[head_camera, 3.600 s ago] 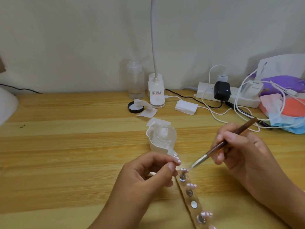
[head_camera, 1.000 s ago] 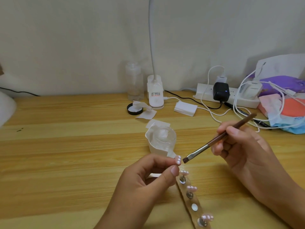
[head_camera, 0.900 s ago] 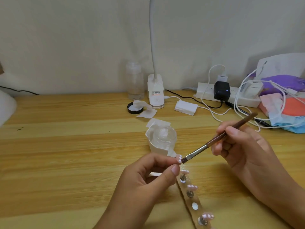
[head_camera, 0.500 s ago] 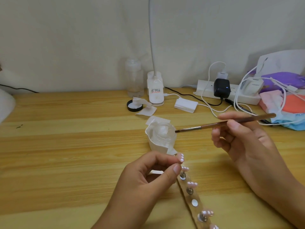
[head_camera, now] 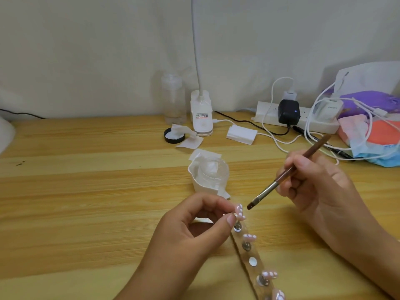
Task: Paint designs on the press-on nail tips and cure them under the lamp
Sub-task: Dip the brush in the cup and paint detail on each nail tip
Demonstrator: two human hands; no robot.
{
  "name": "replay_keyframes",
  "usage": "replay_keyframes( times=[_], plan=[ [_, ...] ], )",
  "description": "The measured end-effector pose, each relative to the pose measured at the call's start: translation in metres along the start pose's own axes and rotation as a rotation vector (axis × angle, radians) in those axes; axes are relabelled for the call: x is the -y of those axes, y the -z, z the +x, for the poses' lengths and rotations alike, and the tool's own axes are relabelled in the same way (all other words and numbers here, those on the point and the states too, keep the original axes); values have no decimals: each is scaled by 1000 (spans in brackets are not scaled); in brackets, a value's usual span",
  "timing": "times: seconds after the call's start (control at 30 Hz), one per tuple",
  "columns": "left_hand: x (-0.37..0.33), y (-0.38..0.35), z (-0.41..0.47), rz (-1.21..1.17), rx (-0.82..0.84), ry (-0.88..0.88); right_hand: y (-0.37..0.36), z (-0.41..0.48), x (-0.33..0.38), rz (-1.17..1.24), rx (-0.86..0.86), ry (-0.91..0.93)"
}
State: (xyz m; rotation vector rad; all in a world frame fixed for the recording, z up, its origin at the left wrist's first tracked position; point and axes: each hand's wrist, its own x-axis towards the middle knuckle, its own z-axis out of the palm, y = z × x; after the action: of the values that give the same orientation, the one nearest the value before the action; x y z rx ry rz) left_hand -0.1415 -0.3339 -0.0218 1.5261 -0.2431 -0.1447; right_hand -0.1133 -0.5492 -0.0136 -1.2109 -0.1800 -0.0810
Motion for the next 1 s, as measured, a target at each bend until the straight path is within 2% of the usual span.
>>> replay_keyframes(
  times=[0.4, 0.7, 0.9, 1.0],
  plan=[
    [-4, -1, -2, 1, 15, 19, -2, -4, -1, -106, 48, 50],
    [-3, -2, -3, 70, 24, -26, -1, -3, -1, -141, -40, 118],
    [-2, -1, -3, 73, 27, -28, -2, -5, -1, -151, 45, 69],
    [1, 0, -3, 68, 27, -21, -4, -5, 2, -329, -107, 256]
  ],
)
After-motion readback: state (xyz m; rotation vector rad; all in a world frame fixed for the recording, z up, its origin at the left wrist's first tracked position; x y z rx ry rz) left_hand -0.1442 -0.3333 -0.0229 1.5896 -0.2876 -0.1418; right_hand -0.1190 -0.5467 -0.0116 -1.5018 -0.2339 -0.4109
